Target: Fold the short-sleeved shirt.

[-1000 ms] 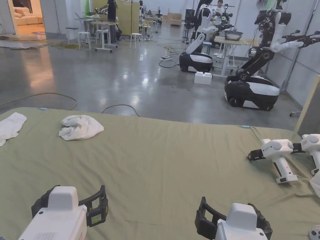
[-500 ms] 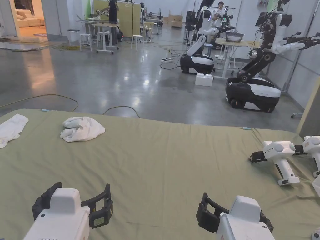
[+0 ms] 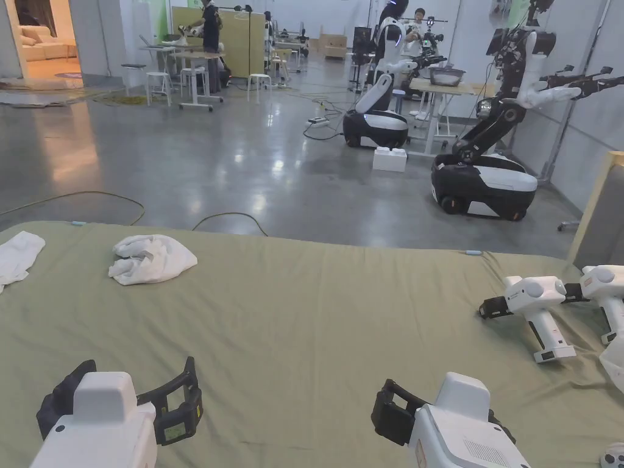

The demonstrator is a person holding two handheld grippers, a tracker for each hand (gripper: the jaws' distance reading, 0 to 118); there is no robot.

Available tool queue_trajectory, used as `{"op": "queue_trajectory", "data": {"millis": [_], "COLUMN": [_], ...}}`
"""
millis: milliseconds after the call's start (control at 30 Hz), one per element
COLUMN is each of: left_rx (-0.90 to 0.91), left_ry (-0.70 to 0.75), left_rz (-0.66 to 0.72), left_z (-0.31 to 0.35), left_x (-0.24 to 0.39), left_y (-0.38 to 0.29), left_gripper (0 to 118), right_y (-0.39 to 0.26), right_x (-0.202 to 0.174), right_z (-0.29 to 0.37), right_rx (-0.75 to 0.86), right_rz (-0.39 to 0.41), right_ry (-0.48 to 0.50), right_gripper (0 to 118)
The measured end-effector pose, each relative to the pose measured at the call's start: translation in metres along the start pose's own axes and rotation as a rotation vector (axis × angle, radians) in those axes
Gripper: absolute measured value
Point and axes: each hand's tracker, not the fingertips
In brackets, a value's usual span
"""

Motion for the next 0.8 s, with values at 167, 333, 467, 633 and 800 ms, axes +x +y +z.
{"op": "queue_trajectory", "data": {"millis": [167,333,467,633,800], "left_rx": [-0.020,-0.043,-0.055,-0.064,-0.069], "left_ry": [0.012,0.013,0.010,-0.004,-0.008], "left_rz": [-0.003,0.003,-0.020,-0.024,-0.035], "left_z": [-0.001,-0.001,-0.001,-0.001,-0.002], "left_x": [-0.002,-0.004,-0.001,-0.001,0.001], "left_y": [0.001,-0.004,-0.007,-0.007,-0.008], "left_gripper": [109,109,109,109,109], "right_y": [0.001,0.004,0.007,0.008,0.007], "right_x": [-0.001,-0.001,0.001,0.004,0.006], "right_z": [-0.002,-0.003,-0.005,-0.009,-0.011], "right_rx": [-0.003,-0.003,-0.010,-0.012,-0.014], "right_rz": [0.012,0.004,0.004,0.004,0.015], "right_ry": [0.005,-0.014,-0.009,-0.024,-0.035], "right_gripper": [106,106,106,106,106]}}
